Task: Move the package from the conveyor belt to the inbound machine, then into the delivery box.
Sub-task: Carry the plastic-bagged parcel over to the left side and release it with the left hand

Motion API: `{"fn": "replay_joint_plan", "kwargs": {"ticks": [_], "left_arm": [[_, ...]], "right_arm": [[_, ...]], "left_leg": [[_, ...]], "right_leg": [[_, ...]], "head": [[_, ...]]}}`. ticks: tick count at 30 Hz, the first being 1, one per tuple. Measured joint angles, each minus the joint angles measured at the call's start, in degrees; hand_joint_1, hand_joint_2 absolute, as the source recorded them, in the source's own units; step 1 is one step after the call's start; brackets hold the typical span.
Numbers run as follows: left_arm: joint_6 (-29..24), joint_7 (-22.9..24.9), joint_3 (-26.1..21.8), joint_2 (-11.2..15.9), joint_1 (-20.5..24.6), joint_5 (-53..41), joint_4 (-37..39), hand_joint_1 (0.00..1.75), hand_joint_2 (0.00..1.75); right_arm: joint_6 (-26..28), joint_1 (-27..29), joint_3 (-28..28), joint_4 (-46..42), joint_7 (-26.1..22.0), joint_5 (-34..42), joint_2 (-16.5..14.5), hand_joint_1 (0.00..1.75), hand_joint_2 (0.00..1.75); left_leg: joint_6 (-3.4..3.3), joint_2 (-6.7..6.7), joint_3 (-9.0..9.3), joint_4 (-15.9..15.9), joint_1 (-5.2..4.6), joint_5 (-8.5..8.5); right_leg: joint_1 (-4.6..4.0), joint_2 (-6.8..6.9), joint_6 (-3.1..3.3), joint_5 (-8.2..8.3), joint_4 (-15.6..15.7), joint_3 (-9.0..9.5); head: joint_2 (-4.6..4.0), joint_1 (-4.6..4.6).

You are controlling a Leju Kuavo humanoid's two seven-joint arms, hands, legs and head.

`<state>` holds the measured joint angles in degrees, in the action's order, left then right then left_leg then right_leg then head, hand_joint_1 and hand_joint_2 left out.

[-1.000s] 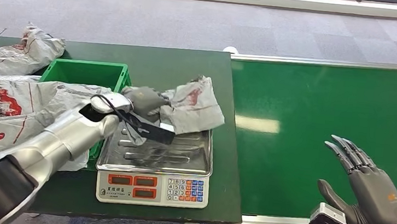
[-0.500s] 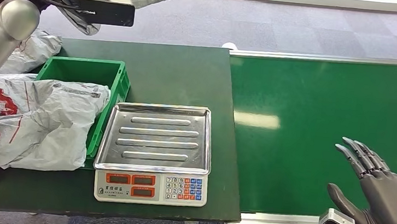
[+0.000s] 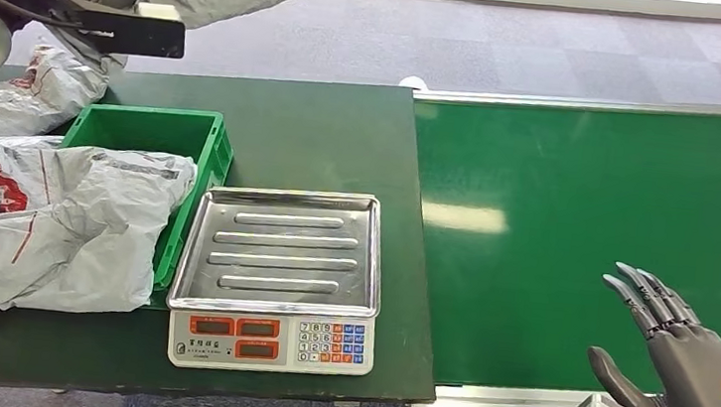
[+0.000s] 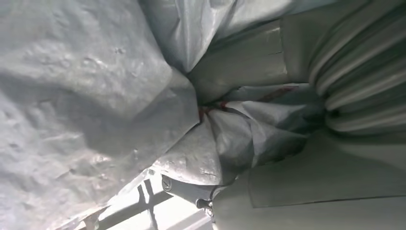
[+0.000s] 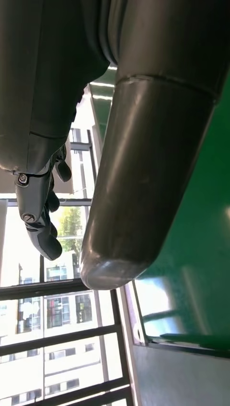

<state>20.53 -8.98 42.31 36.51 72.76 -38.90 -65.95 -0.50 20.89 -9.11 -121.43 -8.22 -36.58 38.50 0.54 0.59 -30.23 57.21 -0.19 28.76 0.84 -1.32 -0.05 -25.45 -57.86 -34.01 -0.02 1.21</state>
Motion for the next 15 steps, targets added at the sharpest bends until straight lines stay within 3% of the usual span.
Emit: {"fn": "replay_joint_plan", "kwargs": {"ticks": [6, 15], "left_arm": [[-6.0, -2.9, -4.5, 11.4, -14.3, 1.2, -1.3, 1.75, 1.75], [-6.4, -1.6, -10.1, 17.8, -24.9, 1.0, -3.2, 1.75, 1.75]], "right_arm": [[1.6, 2.6, 0.0, -0.6, -0.1, -3.1, -2.9, 0.00, 0.00], [1.9, 3.0, 0.0, -0.9, -0.1, -4.0, -4.8, 0.00, 0.00]], "left_leg": [[0.21, -0.53, 0.53, -0.2, 0.01, 0.10], [0.26, -0.32, 0.36, -0.2, 0.16, 0.11]], "right_leg": [[-0.15, -0.58, 0.22, -0.12, 0.0, -0.11], [-0.22, -0.32, 0.31, -0.17, 0.0, -0.15]], "head": [[0.00, -0.03], [0.00, -0.01]]}}
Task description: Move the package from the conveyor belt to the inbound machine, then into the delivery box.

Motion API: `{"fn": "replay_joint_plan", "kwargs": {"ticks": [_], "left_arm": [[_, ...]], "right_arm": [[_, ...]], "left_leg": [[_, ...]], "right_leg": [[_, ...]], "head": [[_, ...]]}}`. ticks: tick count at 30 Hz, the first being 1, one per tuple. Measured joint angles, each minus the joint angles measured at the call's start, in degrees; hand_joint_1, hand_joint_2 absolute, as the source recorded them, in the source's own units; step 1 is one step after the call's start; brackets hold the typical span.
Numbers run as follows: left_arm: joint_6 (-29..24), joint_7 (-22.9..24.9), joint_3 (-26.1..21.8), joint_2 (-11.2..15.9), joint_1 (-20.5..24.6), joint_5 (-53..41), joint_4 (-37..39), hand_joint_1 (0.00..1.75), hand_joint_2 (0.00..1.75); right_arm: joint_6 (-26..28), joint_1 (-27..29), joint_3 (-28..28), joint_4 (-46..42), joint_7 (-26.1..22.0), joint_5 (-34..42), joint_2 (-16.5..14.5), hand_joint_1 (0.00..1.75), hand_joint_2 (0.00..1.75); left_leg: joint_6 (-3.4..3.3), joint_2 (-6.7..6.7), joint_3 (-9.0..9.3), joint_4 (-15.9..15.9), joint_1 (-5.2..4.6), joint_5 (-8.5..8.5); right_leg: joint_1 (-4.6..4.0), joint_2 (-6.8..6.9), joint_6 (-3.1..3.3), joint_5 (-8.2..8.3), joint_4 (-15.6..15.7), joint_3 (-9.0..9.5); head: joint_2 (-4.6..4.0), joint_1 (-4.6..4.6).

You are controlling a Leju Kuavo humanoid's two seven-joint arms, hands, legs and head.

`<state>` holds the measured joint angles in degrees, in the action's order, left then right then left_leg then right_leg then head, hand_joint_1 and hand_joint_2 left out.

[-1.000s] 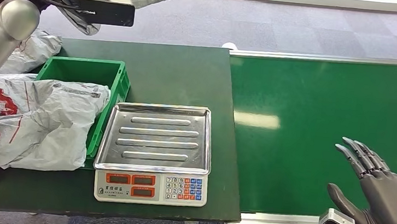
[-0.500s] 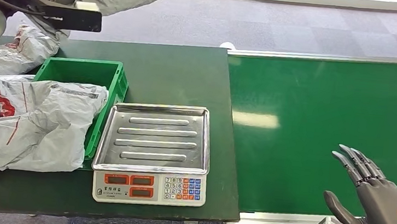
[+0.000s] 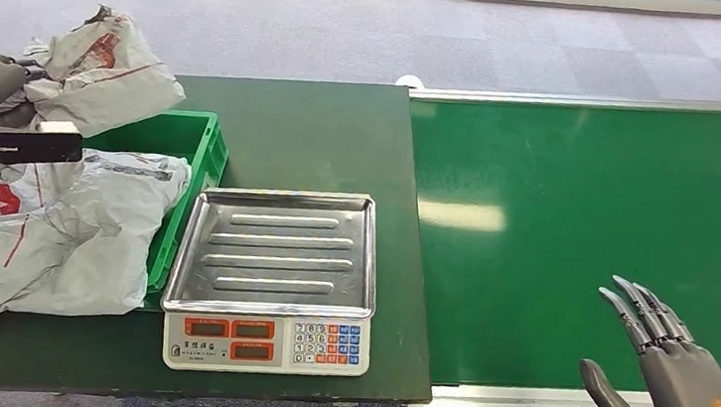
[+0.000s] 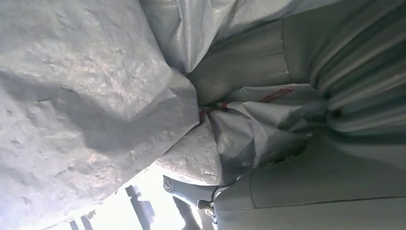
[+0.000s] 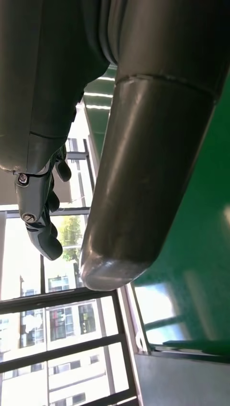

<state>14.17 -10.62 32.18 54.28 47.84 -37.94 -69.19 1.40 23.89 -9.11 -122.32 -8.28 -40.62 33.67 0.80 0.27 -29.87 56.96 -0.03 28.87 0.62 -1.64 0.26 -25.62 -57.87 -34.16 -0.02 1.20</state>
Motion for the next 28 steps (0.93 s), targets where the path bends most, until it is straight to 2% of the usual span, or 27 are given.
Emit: {"fn": "replay_joint_plan", "kwargs": {"ticks": [3, 6, 8, 10, 11, 12, 15, 21, 28], "left_arm": [[-1.7, -0.2, -2.8, 1.7, -5.4, 0.2, -0.4, 1.75, 1.75], [-3.4, -1.7, -8.0, 2.7, -13.6, -1.5, -0.7, 1.75, 1.75], [-3.3, -2.9, -11.7, 2.7, -18.6, -2.6, -0.7, 1.07, 1.75], [-2.1, -3.8, -15.2, 2.5, -23.1, -4.0, -1.1, 0.24, 1.75], [-1.3, -4.0, -16.9, 2.1, -25.2, -5.1, -1.5, 0.15, 1.75], [-0.6, -4.0, -18.3, 1.7, -27.2, -6.4, -1.9, 0.05, 1.31], [0.5, -3.8, -21.1, 0.2, -31.6, -10.7, -2.7, 0.00, 0.00], [-2.7, -3.6, -23.5, -3.7, -32.6, -13.4, -2.9, 0.00, 0.00], [-5.2, -2.4, -28.0, -5.8, -31.9, -11.1, -9.0, 0.00, 0.00]], "right_arm": [[0.1, 0.2, 0.0, 0.0, 0.2, -0.1, -0.3, 0.00, 0.00], [0.5, 1.4, -0.2, -0.6, 0.6, -0.1, -0.4, 0.00, 0.00], [0.8, 2.7, -0.5, -1.3, 0.9, -0.1, -0.5, 0.00, 0.00], [0.8, 4.2, -1.0, -2.3, 1.3, -0.1, -0.5, 0.00, 0.00], [0.8, 4.9, -1.4, -2.8, 1.4, 0.0, -0.6, 0.00, 0.00], [0.8, 5.7, -1.7, -3.3, 1.5, 0.2, -0.6, 0.00, 0.00], [0.6, 7.0, -2.5, -4.4, 1.5, 0.3, -0.6, 0.00, 0.00], [1.1, 8.5, -2.7, -5.9, 2.3, -1.6, -1.1, 0.00, 0.00], [2.0, 9.1, -2.8, -6.4, 2.0, -1.6, -1.7, 0.00, 0.00]], "left_leg": [[0.01, -0.02, 0.03, 0.0, -0.03, 0.01], [0.04, -0.09, 0.05, 0.0, -0.03, 0.05], [0.07, -0.08, 0.02, 0.0, -0.02, 0.06], [0.07, -0.07, 0.01, 0.0, -0.02, 0.08], [0.08, -0.07, 0.01, 0.0, -0.01, 0.09], [0.09, -0.07, 0.01, 0.0, -0.01, 0.10], [0.09, -0.10, 0.02, 0.0, -0.01, 0.16], [0.08, 0.04, 0.06, 0.0, -0.01, 0.15], [0.08, 0.04, 0.07, 0.0, 0.00, 0.14]], "right_leg": [[0.02, -0.02, 0.01, -0.01, 0.0, 0.00], [-0.01, -0.12, 0.04, -0.05, 0.0, -0.04], [-0.05, -0.16, 0.06, -0.06, 0.0, -0.06], [-0.04, -0.15, 0.08, -0.08, 0.0, -0.07], [-0.02, -0.15, 0.08, -0.09, 0.0, -0.07], [-0.01, -0.15, 0.09, -0.10, 0.0, -0.08], [-0.02, -0.15, 0.10, -0.11, 0.0, -0.08], [-0.01, 0.09, 0.10, -0.10, 0.0, 0.03], [-0.05, 0.10, 0.11, -0.10, 0.0, 0.02]], "head": [[0.00, 0.00], [0.00, -0.01], [0.00, -0.01], [0.00, -0.01], [0.00, -0.01], [0.00, -0.01], [0.00, 0.00], [0.00, -0.01], [0.00, 0.00]]}}
